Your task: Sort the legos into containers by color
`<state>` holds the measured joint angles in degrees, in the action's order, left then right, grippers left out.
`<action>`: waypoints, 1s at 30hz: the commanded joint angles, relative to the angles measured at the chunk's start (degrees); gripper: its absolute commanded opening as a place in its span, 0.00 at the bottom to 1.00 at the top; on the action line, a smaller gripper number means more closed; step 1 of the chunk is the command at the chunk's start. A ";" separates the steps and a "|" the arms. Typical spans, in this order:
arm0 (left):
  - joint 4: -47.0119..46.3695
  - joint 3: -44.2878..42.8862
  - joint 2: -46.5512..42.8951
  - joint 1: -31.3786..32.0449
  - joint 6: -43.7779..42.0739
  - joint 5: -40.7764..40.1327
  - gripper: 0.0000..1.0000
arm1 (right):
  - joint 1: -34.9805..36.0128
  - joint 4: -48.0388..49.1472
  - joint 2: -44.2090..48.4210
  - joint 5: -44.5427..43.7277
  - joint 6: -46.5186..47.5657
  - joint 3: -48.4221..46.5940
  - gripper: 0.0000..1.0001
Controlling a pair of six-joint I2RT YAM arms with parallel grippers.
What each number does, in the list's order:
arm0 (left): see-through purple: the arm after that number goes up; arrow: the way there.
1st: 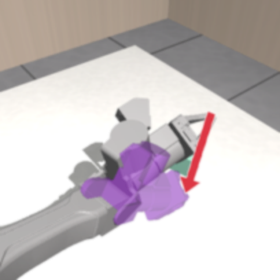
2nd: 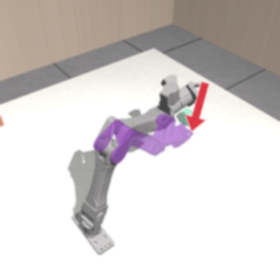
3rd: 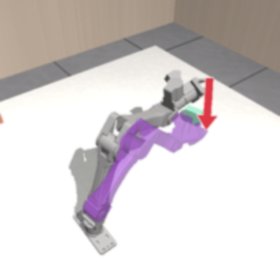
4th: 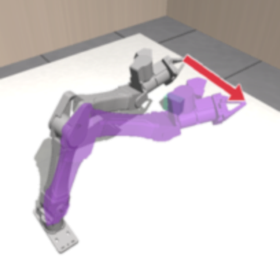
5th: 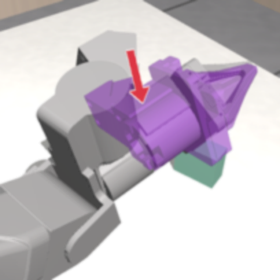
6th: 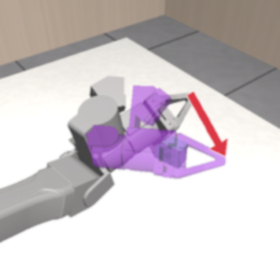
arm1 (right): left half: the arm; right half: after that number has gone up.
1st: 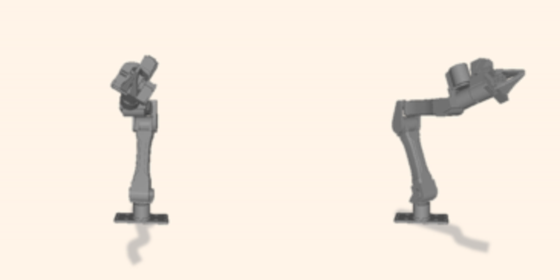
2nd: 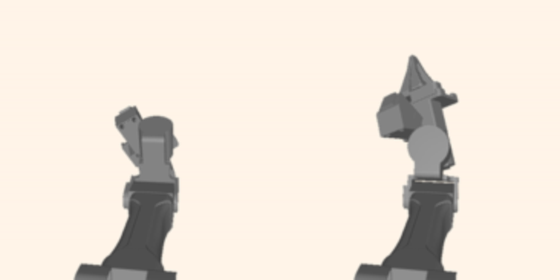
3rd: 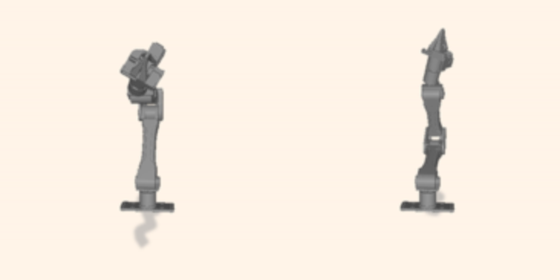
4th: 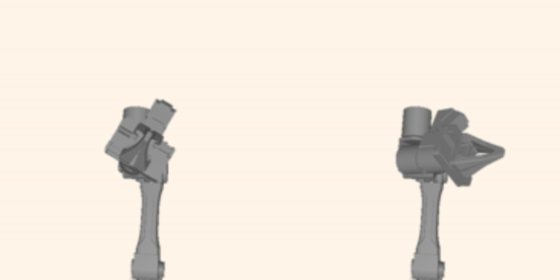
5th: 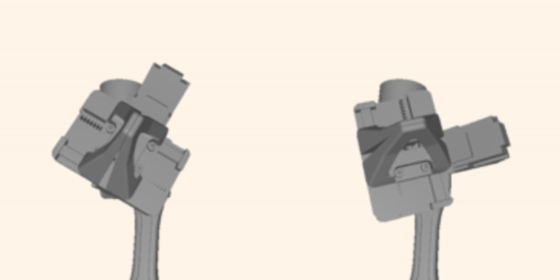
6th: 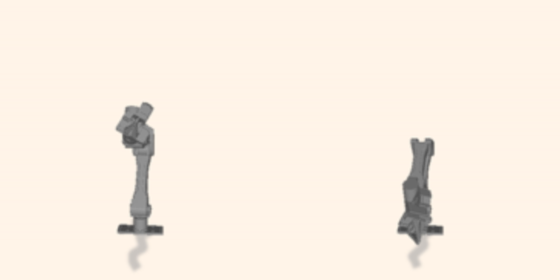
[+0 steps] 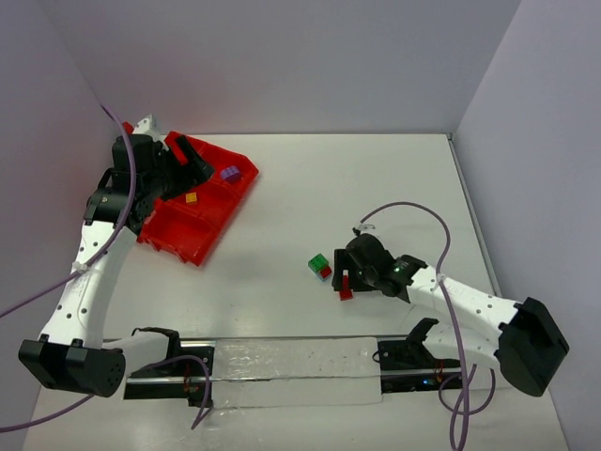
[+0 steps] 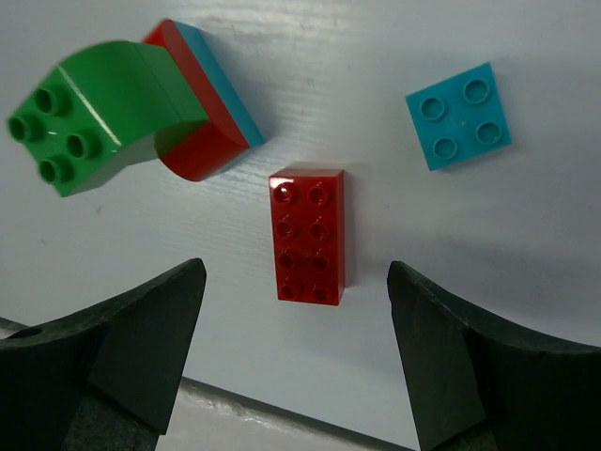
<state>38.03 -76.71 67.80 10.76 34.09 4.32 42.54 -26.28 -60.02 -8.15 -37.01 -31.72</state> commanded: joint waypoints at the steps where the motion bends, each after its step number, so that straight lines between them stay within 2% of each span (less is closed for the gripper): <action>1: -2.61 -0.37 -0.03 0.22 0.44 1.23 0.89 | 0.55 4.57 -4.53 0.95 -1.59 1.16 0.85; 10: -2.35 -0.72 0.06 0.22 0.27 1.57 0.89 | 1.96 7.48 -10.70 -1.10 -2.19 1.48 0.75; 11: -2.35 -0.72 0.14 0.22 0.27 1.66 0.89 | 2.46 7.64 -11.61 -1.52 -2.28 1.40 0.66; 12: -2.26 -0.72 0.14 0.22 0.27 1.66 0.89 | 2.73 7.73 -12.22 -1.87 -2.45 1.31 0.64; 15: -2.28 -0.64 0.14 0.22 0.34 1.66 0.89 | 3.73 6.84 -12.12 -3.26 -2.86 0.79 0.40; 17: -2.38 -0.49 0.17 0.22 0.04 2.23 0.89 | 4.36 4.58 -9.92 -4.46 -2.89 -0.11 0.22; 19: -2.57 -0.31 0.36 0.22 -0.14 3.40 0.89 | 4.48 2.11 -7.13 -5.57 -2.76 -1.55 0.09; 22: -3.86 -0.29 0.94 0.22 -1.27 8.94 0.89 | 4.48 -2.18 0.92 -6.32 -0.88 -3.42 0.06; 24: -5.00 -0.86 2.22 0.22 -2.01 15.74 0.89 | 4.39 -2.55 6.23 -5.86 0.72 -5.44 0.06; 26: -6.30 -1.27 3.27 0.22 -2.30 19.06 0.89 | 4.31 -2.04 10.68 -5.16 2.93 -8.13 0.06; 30: -9.46 -0.29 3.05 0.22 -2.24 25.59 0.89 | 4.13 0.25 7.29 -2.96 5.85 -16.40 0.06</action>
<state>35.10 -76.68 71.22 10.83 32.77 18.97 46.63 -28.43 -50.29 -11.65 -35.43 -40.14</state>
